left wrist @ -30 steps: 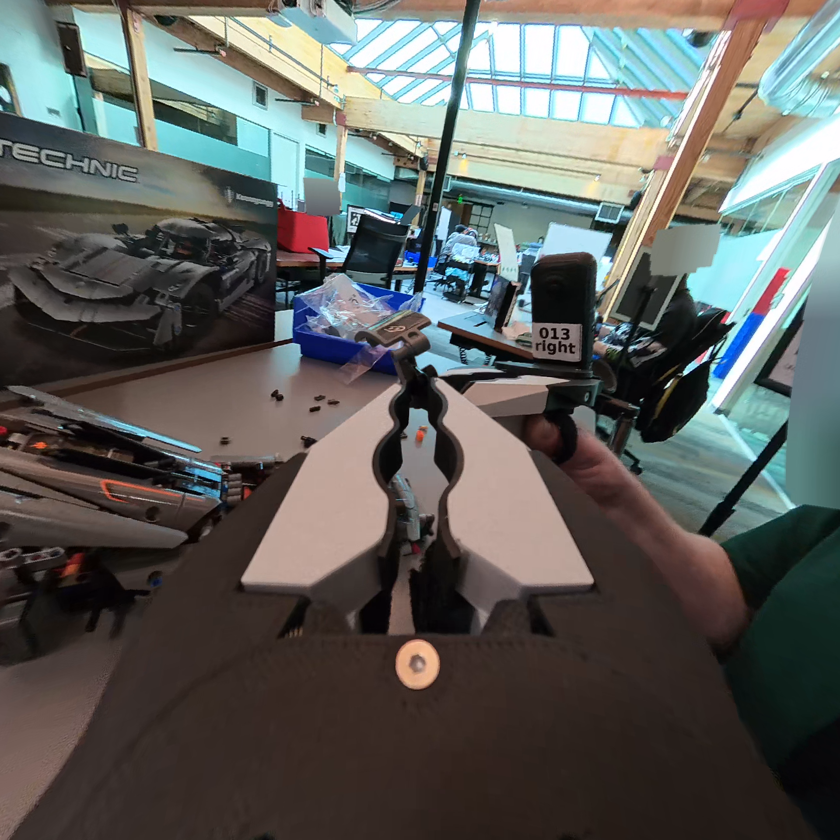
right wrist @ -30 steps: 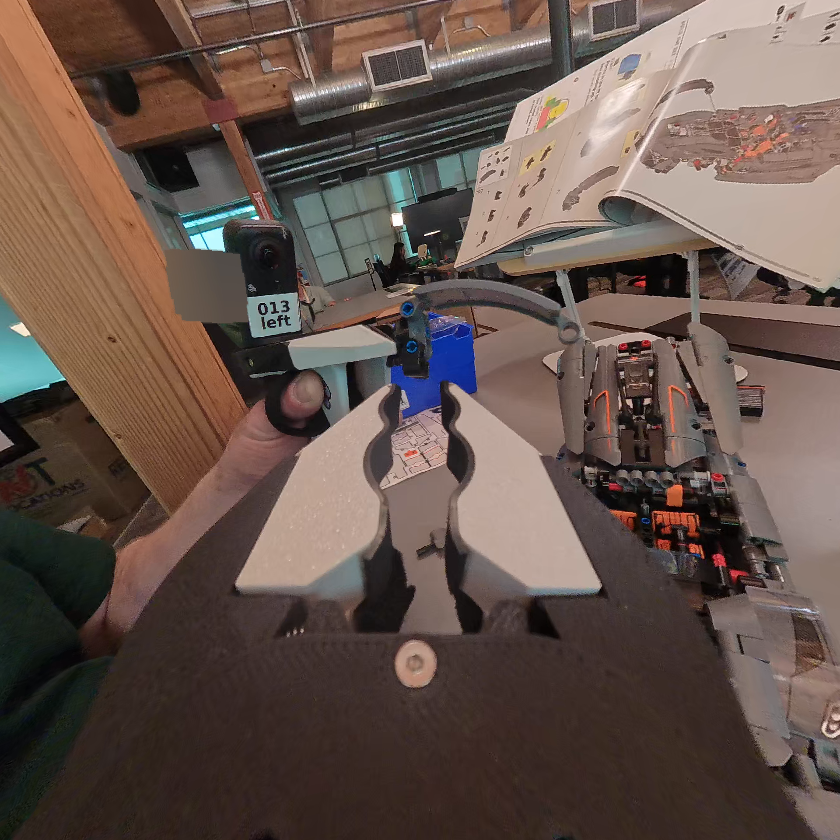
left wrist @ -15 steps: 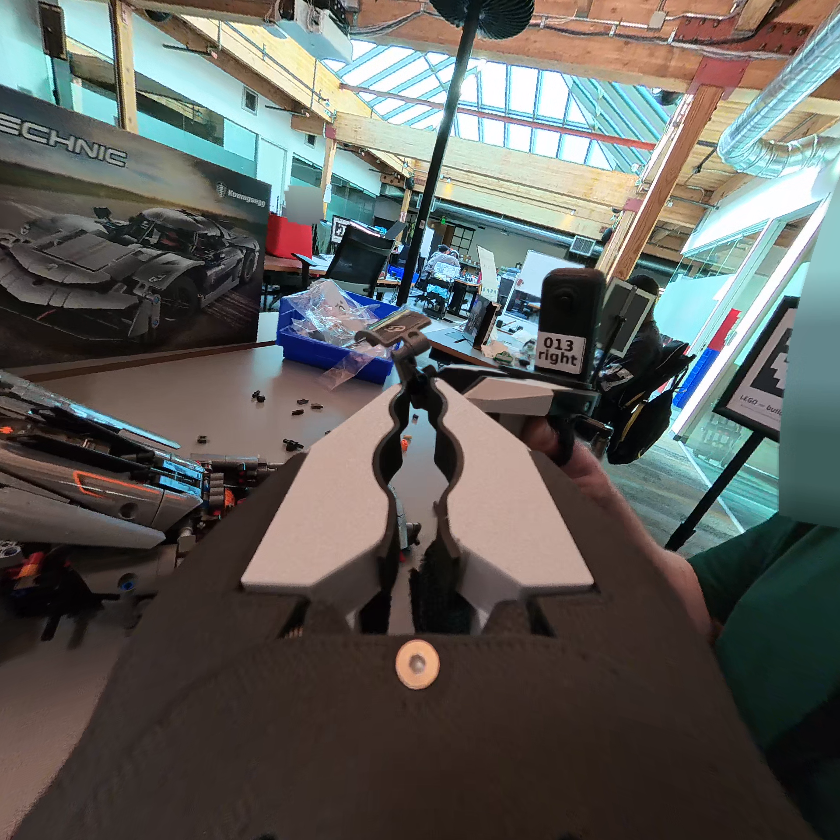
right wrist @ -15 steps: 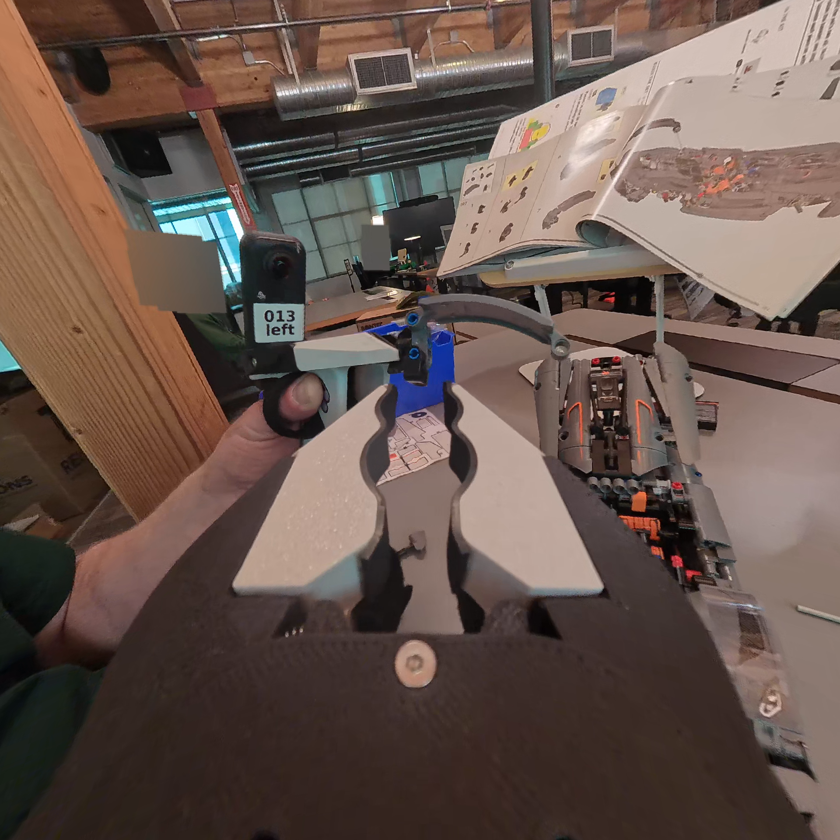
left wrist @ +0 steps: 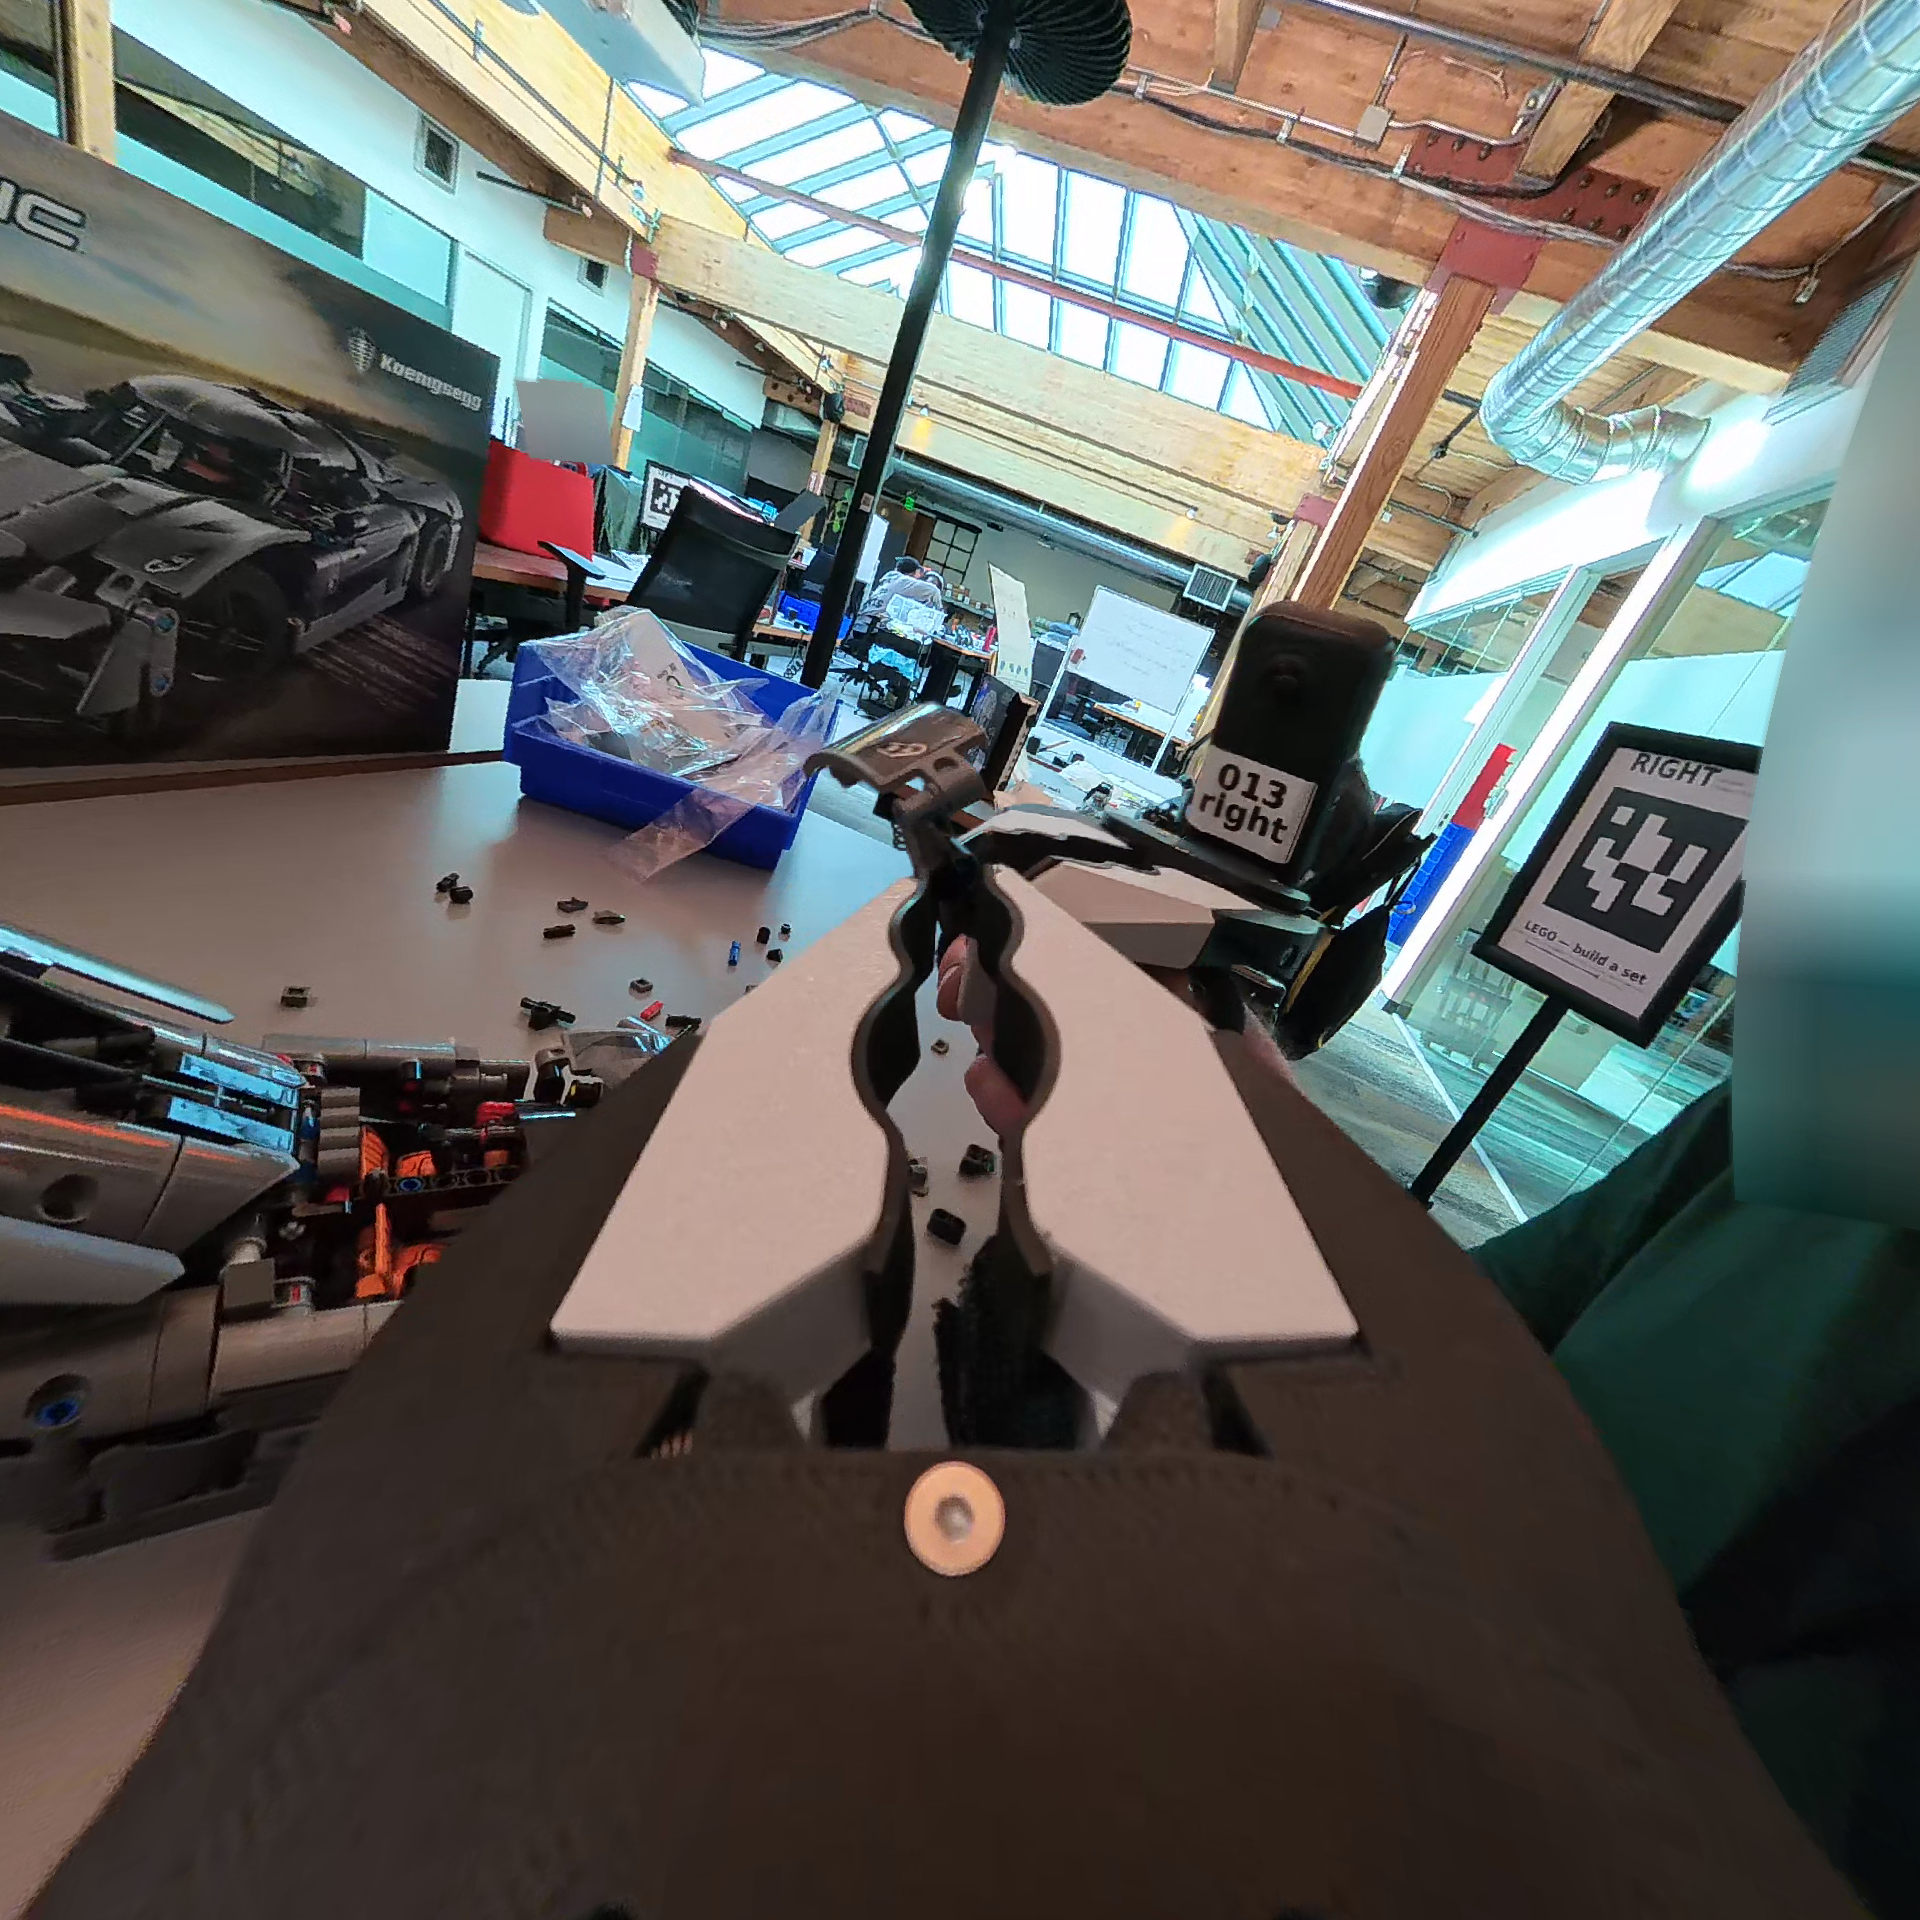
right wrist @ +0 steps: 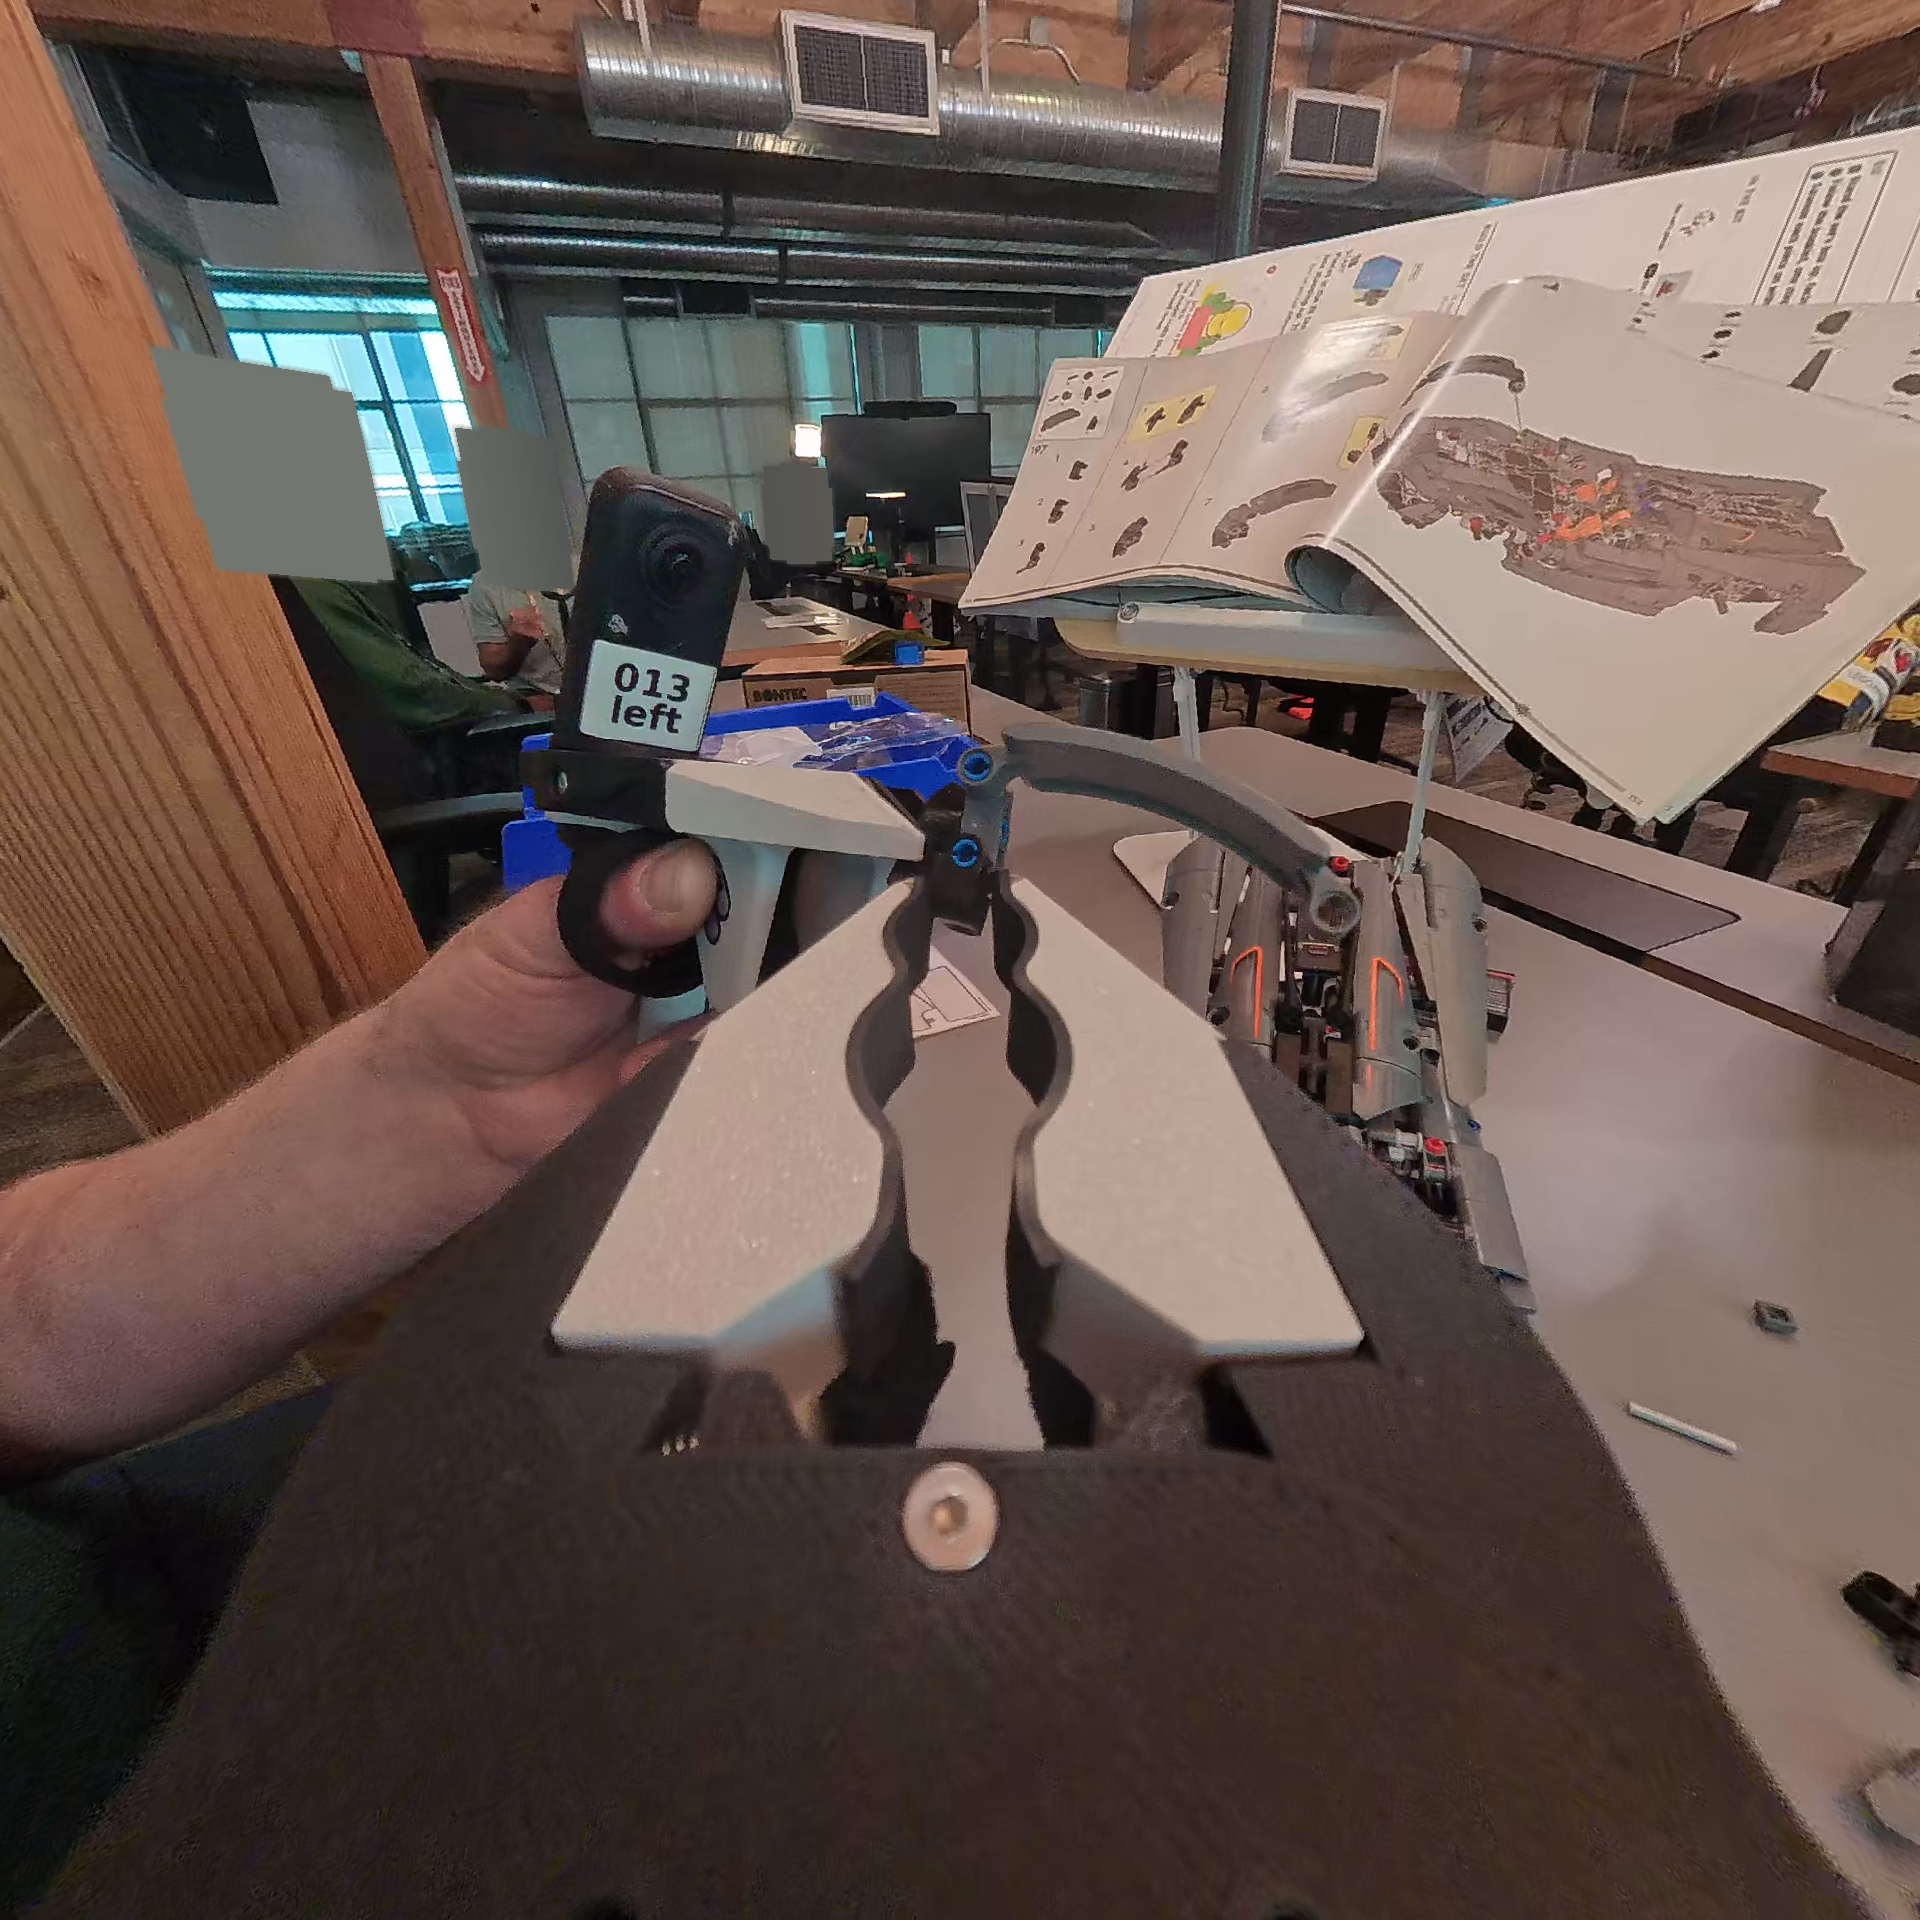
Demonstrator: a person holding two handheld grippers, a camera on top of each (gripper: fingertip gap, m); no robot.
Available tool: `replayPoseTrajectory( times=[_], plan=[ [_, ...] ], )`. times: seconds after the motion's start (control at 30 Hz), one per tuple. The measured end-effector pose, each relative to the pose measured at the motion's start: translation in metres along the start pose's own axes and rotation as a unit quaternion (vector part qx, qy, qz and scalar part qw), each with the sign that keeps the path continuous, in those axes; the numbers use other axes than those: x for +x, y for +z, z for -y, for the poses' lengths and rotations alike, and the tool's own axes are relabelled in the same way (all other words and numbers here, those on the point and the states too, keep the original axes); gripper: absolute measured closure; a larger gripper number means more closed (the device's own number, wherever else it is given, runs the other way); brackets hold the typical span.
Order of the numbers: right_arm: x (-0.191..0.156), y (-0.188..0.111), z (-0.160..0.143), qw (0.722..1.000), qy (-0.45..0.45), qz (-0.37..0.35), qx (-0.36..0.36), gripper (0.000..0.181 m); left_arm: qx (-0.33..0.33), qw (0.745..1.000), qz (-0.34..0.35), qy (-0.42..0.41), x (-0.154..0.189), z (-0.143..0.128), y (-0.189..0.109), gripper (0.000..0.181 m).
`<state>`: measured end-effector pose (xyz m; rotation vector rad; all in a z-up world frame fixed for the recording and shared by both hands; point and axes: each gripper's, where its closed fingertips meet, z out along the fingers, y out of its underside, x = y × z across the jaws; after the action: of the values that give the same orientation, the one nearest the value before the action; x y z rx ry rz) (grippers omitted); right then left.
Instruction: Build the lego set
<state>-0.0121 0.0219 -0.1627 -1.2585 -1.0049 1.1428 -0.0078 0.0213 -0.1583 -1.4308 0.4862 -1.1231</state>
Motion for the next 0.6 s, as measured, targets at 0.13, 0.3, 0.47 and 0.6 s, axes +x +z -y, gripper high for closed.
replayPoseTrajectory(
  times=[0.13, 0.3, 0.47, 0.6],
  plan=[
    [0.001, -0.0012, 0.0001, 1.0, -0.01, -0.002, -0.005, 0.172, 0.001, 1.0, -0.005, -0.005, -0.0003, -0.0002, 0.0014, 0.176],
    [0.0013, -0.0027, -0.0007, 1.0, -0.017, 0.002, -0.01, 0.173, -0.001, 1.0, -0.008, -0.007, -0.0001, -0.0012, 0.0022, 0.176],
    [0.0016, -0.0038, 0.0005, 1.0, -0.028, 0.001, -0.008, 0.173, -0.002, 1.0, -0.01, -0.006, 0.0011, -0.0003, 0.0033, 0.176],
    [0.0026, -0.006, 0.0053, 0.999, -0.031, -0.01, 0.003, 0.159, 0.006, 1.0, -0.007, -0.01, -0.0004, 0.0019, 0.0039, 0.176]
  ],
)
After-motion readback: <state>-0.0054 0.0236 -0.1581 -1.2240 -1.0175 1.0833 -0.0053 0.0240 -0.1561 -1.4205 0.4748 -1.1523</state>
